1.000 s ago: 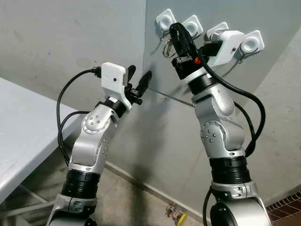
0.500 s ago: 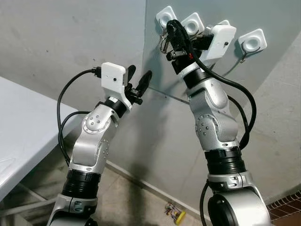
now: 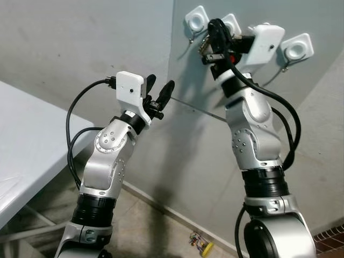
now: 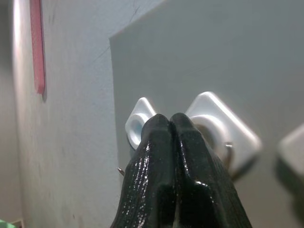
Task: Hang keys on a hook
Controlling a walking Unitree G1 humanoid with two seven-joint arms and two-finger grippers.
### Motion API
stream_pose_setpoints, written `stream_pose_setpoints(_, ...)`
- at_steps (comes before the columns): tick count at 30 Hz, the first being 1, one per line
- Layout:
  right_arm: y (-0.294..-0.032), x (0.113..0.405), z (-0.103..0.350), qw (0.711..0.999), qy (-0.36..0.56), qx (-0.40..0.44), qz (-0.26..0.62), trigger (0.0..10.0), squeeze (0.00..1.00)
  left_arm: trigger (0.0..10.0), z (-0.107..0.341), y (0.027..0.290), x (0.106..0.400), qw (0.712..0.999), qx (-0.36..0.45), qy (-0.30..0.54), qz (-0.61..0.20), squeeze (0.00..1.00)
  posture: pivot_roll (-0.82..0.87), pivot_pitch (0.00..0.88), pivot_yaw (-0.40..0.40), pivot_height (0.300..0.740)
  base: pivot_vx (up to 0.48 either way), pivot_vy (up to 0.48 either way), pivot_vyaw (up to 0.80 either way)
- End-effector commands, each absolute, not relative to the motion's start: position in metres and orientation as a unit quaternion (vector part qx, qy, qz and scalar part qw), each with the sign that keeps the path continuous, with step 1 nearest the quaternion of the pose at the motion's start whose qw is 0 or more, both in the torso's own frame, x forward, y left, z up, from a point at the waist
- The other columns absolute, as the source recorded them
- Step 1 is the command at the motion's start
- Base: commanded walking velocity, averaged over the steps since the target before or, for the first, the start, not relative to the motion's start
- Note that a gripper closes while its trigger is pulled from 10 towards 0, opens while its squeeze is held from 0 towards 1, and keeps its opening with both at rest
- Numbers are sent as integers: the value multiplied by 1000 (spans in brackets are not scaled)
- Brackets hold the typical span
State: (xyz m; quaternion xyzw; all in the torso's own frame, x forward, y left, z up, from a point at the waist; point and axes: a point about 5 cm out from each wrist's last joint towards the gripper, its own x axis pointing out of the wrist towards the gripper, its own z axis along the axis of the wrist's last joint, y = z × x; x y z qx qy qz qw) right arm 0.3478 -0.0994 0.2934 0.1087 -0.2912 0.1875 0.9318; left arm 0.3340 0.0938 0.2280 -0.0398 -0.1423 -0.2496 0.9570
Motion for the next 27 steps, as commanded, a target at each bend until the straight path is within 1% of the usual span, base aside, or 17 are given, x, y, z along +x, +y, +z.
stream_pose_setpoints(1,-108,340,296,925,-308,108,192,10000,0,10000,234,91,333,955,-41,-151,-254,0,-151,56,-66,740,0,0,0)
stream_pose_setpoints(16,-111,334,292,923,-303,107,209,10000,0,10000,233,90,333,954,-43,-147,-257,0,-154,64,-63,740,0,0,0)
stream_pose_setpoints(27,-108,330,274,932,-263,71,239,10000,0,10000,233,91,332,955,-45,-146,-254,0,-156,67,-60,740,0,0,0)
